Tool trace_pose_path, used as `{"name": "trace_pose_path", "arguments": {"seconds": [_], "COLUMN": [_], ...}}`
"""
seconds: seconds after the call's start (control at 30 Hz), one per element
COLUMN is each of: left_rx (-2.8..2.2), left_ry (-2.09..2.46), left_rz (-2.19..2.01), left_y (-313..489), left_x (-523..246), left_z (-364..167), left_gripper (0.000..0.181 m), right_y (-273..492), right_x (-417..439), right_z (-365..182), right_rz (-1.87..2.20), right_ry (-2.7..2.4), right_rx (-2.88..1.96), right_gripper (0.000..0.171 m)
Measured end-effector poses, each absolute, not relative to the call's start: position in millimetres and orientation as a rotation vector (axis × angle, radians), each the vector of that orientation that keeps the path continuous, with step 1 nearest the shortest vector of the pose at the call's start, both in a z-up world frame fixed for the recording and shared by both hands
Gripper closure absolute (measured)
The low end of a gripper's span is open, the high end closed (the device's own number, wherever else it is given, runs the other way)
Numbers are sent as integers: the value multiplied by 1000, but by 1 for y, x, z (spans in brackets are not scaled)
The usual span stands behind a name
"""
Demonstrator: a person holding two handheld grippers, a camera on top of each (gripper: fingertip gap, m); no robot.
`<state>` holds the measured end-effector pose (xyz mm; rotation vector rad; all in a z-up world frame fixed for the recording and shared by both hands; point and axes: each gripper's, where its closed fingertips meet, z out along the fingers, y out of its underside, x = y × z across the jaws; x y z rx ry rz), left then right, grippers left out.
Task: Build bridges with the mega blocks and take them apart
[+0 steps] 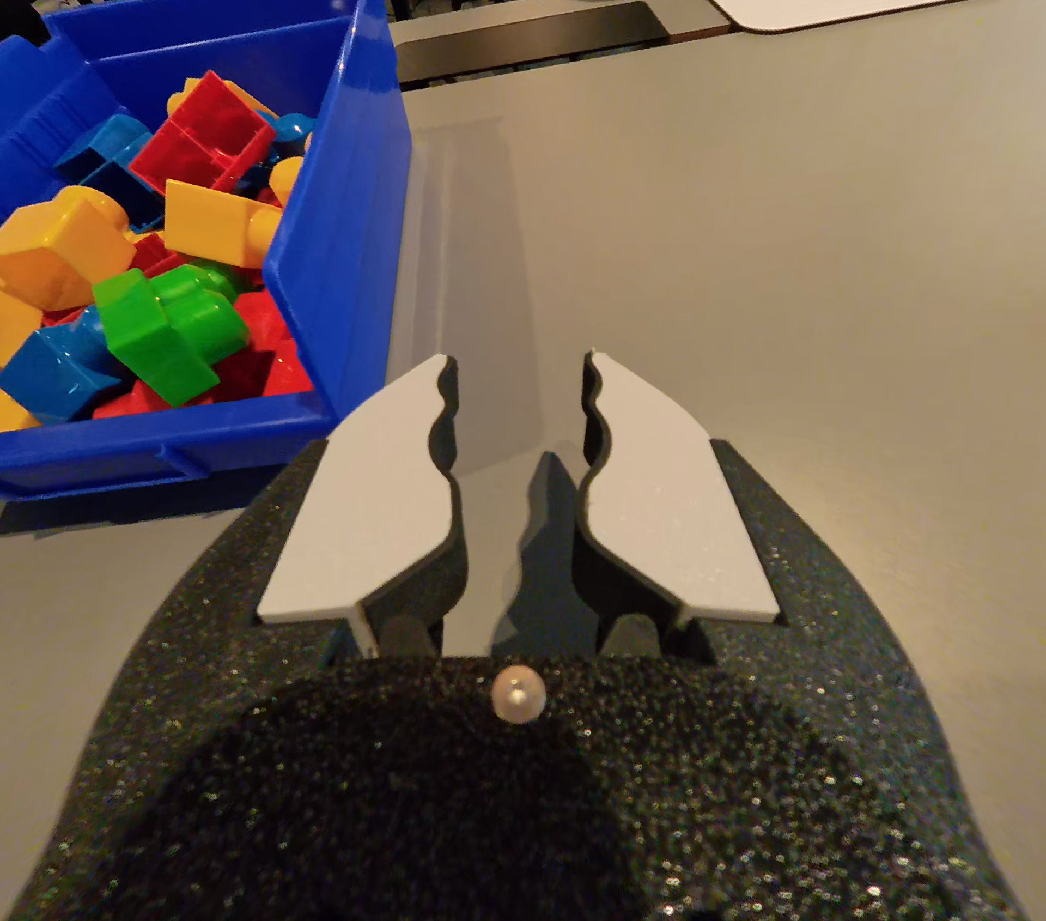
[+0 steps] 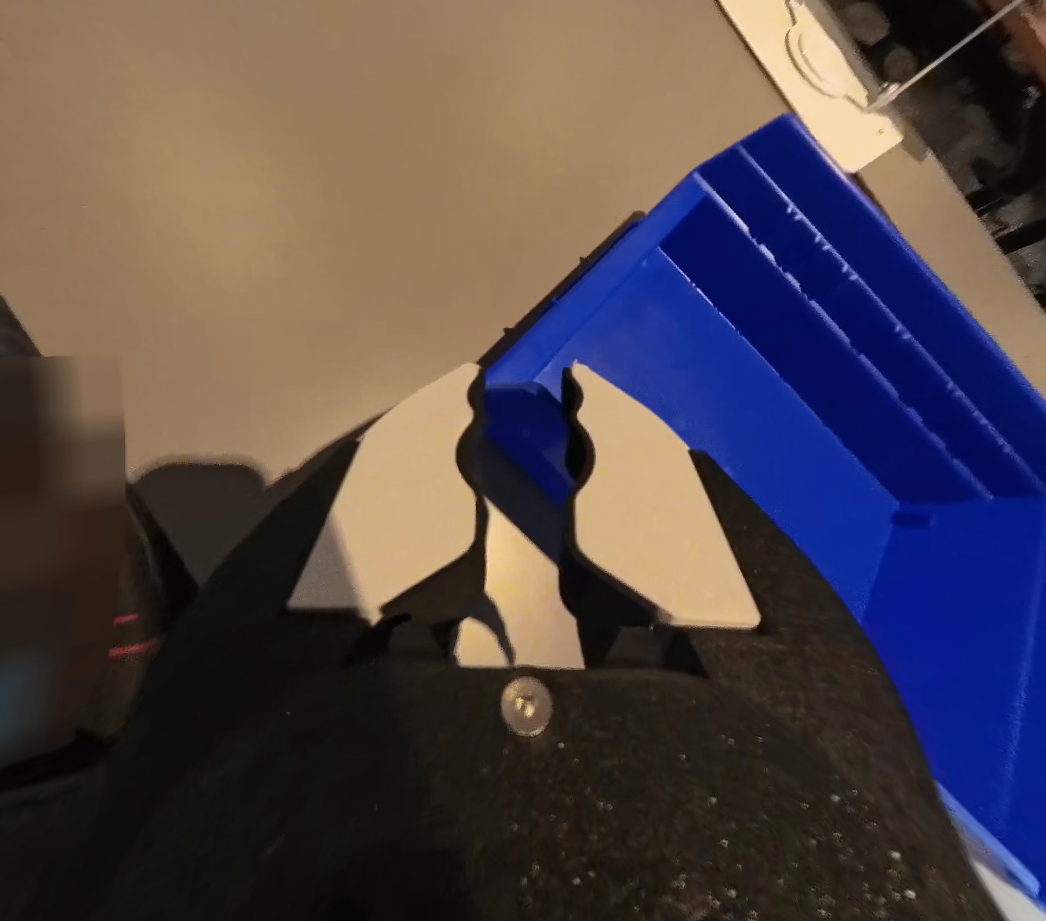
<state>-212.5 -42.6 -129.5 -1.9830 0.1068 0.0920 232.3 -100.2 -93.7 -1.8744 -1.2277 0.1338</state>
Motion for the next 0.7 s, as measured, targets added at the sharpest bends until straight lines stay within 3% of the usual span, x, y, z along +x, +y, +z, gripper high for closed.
{"name": "trace_pose_path", "arguments": {"seconds": [0.17,0.37,0.43,0.53,0.7], "left_rx": [-1990,-1999,-2000,-2008,-2012], "left_ry": [116,136,142,154,159], "left_rz": [90,100,99,104,102], "left_y": [-42,-42,-42,-42,-42], "left_x": [-211,-209,-208,-207,-206], "left_z": [-131,-132,-133,-134,-135], "left_gripper": [140,140,140,140,140], "right_y": [-110,-116,-113,-110,-101], "right_x": [272,340,370,398,380], "right_z": [-94,-97,-99,-102,-57], "right_rz": [112,-213,-411,-556,-344], "right_ry": [-1241,-1142,-1058,-971,-744], "right_rx": [-1988,-2163,-2213,-2253,-2021], "right_gripper": [154,151,140,136,132]}}
